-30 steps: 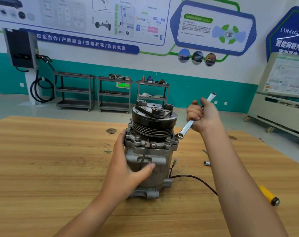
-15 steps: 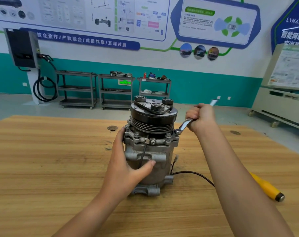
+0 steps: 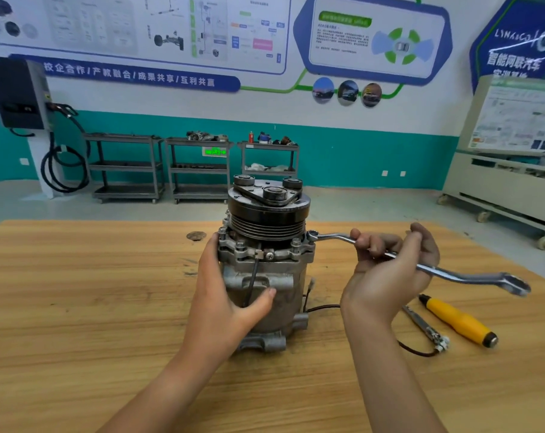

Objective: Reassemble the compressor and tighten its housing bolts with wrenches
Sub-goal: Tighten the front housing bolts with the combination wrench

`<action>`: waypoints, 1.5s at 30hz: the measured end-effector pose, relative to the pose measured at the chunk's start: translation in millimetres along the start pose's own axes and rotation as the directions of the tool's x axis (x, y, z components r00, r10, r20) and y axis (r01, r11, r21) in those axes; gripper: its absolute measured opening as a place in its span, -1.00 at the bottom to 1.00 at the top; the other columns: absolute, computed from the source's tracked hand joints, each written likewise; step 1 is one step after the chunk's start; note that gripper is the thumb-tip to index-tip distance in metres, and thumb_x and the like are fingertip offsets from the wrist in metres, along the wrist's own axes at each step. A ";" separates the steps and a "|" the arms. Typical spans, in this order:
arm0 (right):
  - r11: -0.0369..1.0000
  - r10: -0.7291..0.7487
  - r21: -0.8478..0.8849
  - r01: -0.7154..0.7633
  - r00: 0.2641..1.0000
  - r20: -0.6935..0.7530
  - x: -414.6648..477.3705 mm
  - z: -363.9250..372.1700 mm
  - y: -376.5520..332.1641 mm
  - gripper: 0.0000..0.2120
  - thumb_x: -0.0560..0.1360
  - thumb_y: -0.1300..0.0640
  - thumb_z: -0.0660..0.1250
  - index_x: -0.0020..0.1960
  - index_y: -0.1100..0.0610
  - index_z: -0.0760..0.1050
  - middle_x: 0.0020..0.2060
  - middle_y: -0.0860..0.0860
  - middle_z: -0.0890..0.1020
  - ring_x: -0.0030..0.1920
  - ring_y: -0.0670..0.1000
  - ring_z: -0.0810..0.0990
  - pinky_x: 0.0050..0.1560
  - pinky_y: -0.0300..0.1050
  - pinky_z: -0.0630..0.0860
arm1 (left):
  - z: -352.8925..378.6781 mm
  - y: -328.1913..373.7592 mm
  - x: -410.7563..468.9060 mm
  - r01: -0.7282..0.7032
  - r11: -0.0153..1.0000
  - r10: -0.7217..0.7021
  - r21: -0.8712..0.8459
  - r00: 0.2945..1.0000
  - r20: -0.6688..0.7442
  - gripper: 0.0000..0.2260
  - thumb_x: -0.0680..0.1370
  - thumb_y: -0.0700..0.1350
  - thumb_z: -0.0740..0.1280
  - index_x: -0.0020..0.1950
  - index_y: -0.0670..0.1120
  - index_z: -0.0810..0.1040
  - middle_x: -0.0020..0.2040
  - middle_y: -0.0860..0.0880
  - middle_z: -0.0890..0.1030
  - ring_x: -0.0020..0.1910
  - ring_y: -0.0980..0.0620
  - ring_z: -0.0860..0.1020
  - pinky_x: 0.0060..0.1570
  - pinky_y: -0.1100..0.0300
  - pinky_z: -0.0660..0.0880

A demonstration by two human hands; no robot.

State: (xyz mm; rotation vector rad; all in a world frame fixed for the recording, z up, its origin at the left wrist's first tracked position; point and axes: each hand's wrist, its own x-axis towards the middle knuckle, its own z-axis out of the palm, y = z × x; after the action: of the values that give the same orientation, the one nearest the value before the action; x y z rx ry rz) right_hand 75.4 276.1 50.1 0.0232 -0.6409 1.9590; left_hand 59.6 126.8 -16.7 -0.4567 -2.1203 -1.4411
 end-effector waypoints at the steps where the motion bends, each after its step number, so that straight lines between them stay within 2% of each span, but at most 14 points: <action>1: 0.998 -0.056 -0.008 0.056 0.998 0.038 -5.1 -0.9 1.2 -0.85 0.61 0.23 0.04 0.00 0.06 0.36 -0.54 -0.08 0.41 -0.47 -0.08 0.43 -0.23 -0.15 0.56 | -0.1 0.1 0.0 -0.001 1.000 0.001 -0.002 1.000 -0.002 -0.12 0.30 0.00 0.51 0.50 0.02 0.09 0.39 0.15 0.31 0.35 0.26 0.28 0.33 0.25 0.28; 6: 0.904 -0.385 -0.064 0.423 0.871 0.305 -26.1 -6.6 14.5 -0.83 0.55 0.19 0.04 0.12 0.04 0.26 -0.43 -0.15 0.48 -0.34 -0.15 0.48 -0.10 -0.18 0.52 | -0.1 -1.2 0.0 -0.002 1.000 0.002 0.011 1.000 -0.003 -0.11 0.29 0.06 0.50 0.50 0.02 0.08 0.40 0.12 0.31 0.37 0.22 0.28 0.33 0.24 0.30; 9: 0.719 -0.507 -0.092 0.688 0.611 0.608 -34.0 -11.4 26.6 -0.80 0.60 0.21 0.04 0.15 0.11 0.36 -0.36 -0.05 0.49 -0.31 -0.21 0.44 -0.21 -0.39 0.44 | -0.3 -1.8 -0.5 -0.008 1.000 0.008 0.026 1.000 0.001 -0.09 0.28 0.11 0.49 0.50 0.05 0.06 0.42 0.12 0.28 0.37 0.22 0.26 0.29 0.40 0.25; 11: 0.531 -0.496 -0.103 0.841 0.407 0.767 -38.7 -11.7 32.9 -0.76 0.64 0.14 0.05 0.13 0.21 0.45 -0.41 0.06 0.48 -0.36 -0.14 0.38 -0.33 -0.39 0.37 | 0.1 -1.6 -0.6 0.000 1.000 0.000 0.010 1.000 0.007 -0.10 0.26 0.17 0.49 0.48 0.07 0.08 0.39 0.12 0.32 0.35 0.18 0.32 0.29 0.30 0.32; 14: 0.470 -0.497 -0.088 0.879 0.345 0.797 -38.0 -1.8 32.6 -0.74 0.63 0.12 0.12 0.11 0.24 0.52 -0.44 0.06 0.51 -0.41 -0.12 0.38 -0.43 -0.27 0.36 | -0.4 0.8 -1.3 -0.012 1.000 0.012 0.002 1.000 -0.001 -0.12 0.24 0.24 0.45 0.44 0.17 0.06 0.34 0.21 0.31 0.31 0.27 0.31 0.23 0.44 0.29; 17: 0.757 -0.388 -0.153 0.636 0.626 0.677 -32.2 22.3 13.9 -0.80 0.57 0.02 0.16 0.08 0.04 0.50 -0.42 -0.19 0.47 -0.49 -0.25 0.36 -0.50 -0.41 0.30 | 0.1 -2.1 -0.5 -0.026 0.999 0.026 0.033 1.000 -0.015 -0.11 0.30 0.10 0.50 0.45 0.16 0.00 0.38 0.26 0.22 0.34 0.34 0.19 0.27 0.47 0.19; 19: 0.968 -0.063 -0.172 0.182 0.841 0.537 -19.1 40.7 -4.4 -0.71 0.51 -0.17 0.14 -0.07 -0.03 0.54 -0.57 -0.19 0.33 -0.59 -0.23 0.26 -0.56 -0.39 0.21 | -0.4 -2.9 0.1 -0.030 0.999 0.030 0.036 0.999 -0.017 -0.12 0.30 0.08 0.49 0.44 0.18 -0.02 0.31 0.38 0.17 0.28 0.44 0.14 0.15 0.66 0.12; 20: 0.992 0.092 -0.120 -0.038 0.869 0.486 -7.5 47.5 -12.1 -0.61 0.50 -0.24 0.12 -0.13 0.02 0.55 -0.61 -0.15 0.26 -0.61 -0.20 0.18 -0.59 -0.34 0.17 | -0.6 -3.2 0.4 -0.027 0.999 0.028 0.033 1.000 -0.013 -0.11 0.31 0.06 0.50 0.45 0.17 -0.01 0.29 0.38 0.18 0.27 0.46 0.14 0.12 0.67 0.13; 24: 0.840 0.454 0.061 -0.538 0.762 0.462 49.1 64.0 -31.0 -0.32 0.46 -0.43 -0.01 -0.32 0.15 0.47 -0.62 -0.10 0.13 -0.62 -0.12 0.06 -0.64 -0.31 0.06 | -0.9 -3.4 0.1 -0.022 1.000 0.022 0.018 1.000 0.002 -0.12 0.32 0.03 0.50 0.47 0.13 0.03 0.30 0.31 0.25 0.27 0.40 0.22 0.21 0.46 0.23; 28: 0.643 0.732 -0.077 -0.762 0.582 0.355 85.0 67.5 -7.6 -0.51 0.58 -0.19 0.07 -0.33 0.15 0.35 -0.68 -0.08 0.15 -0.72 -0.14 0.09 -0.73 -0.31 0.00 | -0.7 -3.6 0.0 -0.014 1.000 0.014 0.008 1.000 0.008 -0.13 0.31 0.02 0.50 0.45 0.16 0.02 0.26 0.43 0.21 0.20 0.57 0.21 0.09 0.64 0.21; 33: 0.434 0.888 -0.122 -0.893 0.400 0.226 94.4 59.7 32.5 -0.58 0.64 0.07 0.04 -0.37 0.16 0.25 -0.72 -0.05 0.15 -0.77 -0.11 0.10 -0.75 -0.32 -0.02 | -0.3 -4.1 -0.4 -0.020 1.000 0.020 0.004 1.000 -0.004 -0.13 0.32 -0.02 0.52 0.42 0.19 0.01 0.27 0.42 0.19 0.20 0.64 0.13 0.09 0.70 0.13; 38: 0.343 0.919 -0.245 -0.907 0.269 0.289 101.4 71.2 46.3 -0.64 0.63 0.19 0.04 -0.33 0.18 0.29 -0.72 -0.05 0.17 -0.78 -0.11 0.12 -0.77 -0.31 0.01 | -1.5 -4.1 0.3 -0.028 1.000 0.029 0.009 1.000 -0.008 -0.16 0.31 0.00 0.51 0.37 0.28 0.01 0.29 0.42 0.19 0.22 0.62 0.15 0.09 0.69 0.14; 42: 0.310 0.929 -0.332 -0.891 0.210 0.305 107.3 75.4 48.7 -0.67 0.64 0.17 0.01 -0.25 0.22 0.36 -0.71 -0.06 0.19 -0.77 -0.12 0.14 -0.77 -0.31 0.04 | -2.5 -4.5 0.3 -0.016 1.000 0.016 0.000 1.000 0.007 -0.15 0.31 0.01 0.51 0.44 0.19 0.06 0.36 0.25 0.28 0.31 0.41 0.25 0.22 0.55 0.19; 45: 0.320 0.936 -0.329 -0.888 0.242 0.257 100.8 73.4 56.7 -0.66 0.63 0.24 -0.01 -0.29 0.24 0.32 -0.71 -0.05 0.18 -0.77 -0.14 0.13 -0.78 -0.28 0.09 | -1.7 -4.3 0.4 -0.018 1.000 0.018 -0.001 1.000 -0.002 -0.15 0.31 0.00 0.52 0.44 0.16 0.06 0.38 0.23 0.28 0.32 0.42 0.23 0.25 0.52 0.20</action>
State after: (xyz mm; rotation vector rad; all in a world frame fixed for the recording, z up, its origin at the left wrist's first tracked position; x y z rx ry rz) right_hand -38.9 308.8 118.2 -0.0300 -1.2554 3.1471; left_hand 57.4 123.6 -19.2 -0.4735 -2.1091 -1.4321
